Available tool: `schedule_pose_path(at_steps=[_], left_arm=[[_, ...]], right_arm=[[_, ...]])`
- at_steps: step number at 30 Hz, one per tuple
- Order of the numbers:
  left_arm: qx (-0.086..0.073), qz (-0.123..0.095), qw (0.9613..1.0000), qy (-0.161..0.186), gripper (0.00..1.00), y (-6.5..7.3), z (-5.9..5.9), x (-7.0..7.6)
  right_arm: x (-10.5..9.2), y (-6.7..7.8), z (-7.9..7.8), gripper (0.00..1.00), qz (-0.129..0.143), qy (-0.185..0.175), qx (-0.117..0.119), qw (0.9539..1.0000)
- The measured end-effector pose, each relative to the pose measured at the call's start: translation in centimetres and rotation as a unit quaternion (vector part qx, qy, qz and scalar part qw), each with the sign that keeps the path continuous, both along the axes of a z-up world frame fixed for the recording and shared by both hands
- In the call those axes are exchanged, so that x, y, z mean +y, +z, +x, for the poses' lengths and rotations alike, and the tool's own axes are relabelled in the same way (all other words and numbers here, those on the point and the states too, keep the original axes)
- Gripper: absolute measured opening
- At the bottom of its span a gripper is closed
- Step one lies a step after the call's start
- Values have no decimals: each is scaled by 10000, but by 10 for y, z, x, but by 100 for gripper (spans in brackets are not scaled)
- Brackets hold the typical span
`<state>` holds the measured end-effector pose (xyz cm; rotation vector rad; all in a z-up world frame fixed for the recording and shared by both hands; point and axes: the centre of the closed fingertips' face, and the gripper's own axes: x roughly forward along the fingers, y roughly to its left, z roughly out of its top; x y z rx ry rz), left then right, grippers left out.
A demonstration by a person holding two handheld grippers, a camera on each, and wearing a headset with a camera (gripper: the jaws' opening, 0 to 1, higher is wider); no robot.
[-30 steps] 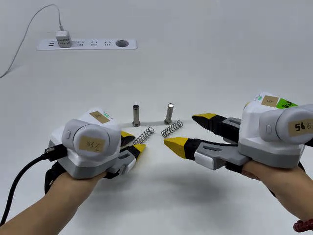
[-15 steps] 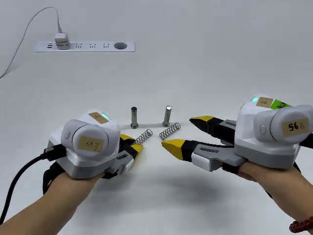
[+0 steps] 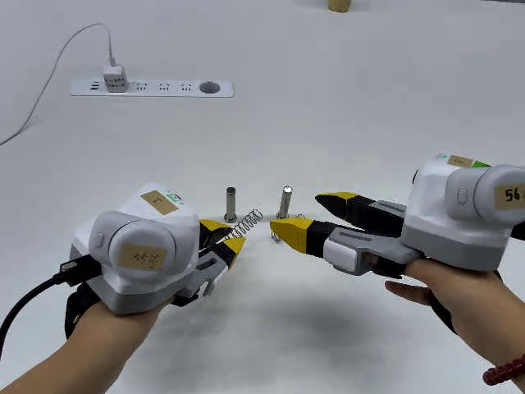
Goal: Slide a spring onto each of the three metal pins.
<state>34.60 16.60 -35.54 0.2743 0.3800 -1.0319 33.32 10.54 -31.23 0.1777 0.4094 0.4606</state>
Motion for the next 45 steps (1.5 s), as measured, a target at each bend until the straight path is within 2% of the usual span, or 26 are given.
schedule_pose_path(at_steps=[2,10,16,22,26,29,33,36,45], left_arm=[[-88,-140,9999,-27,10,9,-3,0],[-316,-323,9990,-57,10,26,-9,6],[-455,-486,9978,-65,10,38,-13,9],[-583,-664,9961,-62,10,51,-16,11],[-633,-788,9949,-67,10,59,-19,11],[-654,-798,9946,-65,10,60,-19,12],[-665,-861,9940,-68,10,63,-21,13],[-637,-1017,9928,-63,10,68,-23,13],[-657,-1117,9916,-58,10,72,-27,14]], right_arm=[[3,2,0,50,64,25,35,10000],[11,14,4,43,527,7,74,9986],[19,22,4,37,983,53,164,9950],[28,24,4,34,1245,161,267,9917],[35,28,3,32,1452,219,288,9887],[40,32,4,31,1680,229,307,9850],[44,34,4,28,1844,259,359,9818],[47,36,4,27,2032,237,405,9780],[52,36,4,23,2404,178,574,9688]])
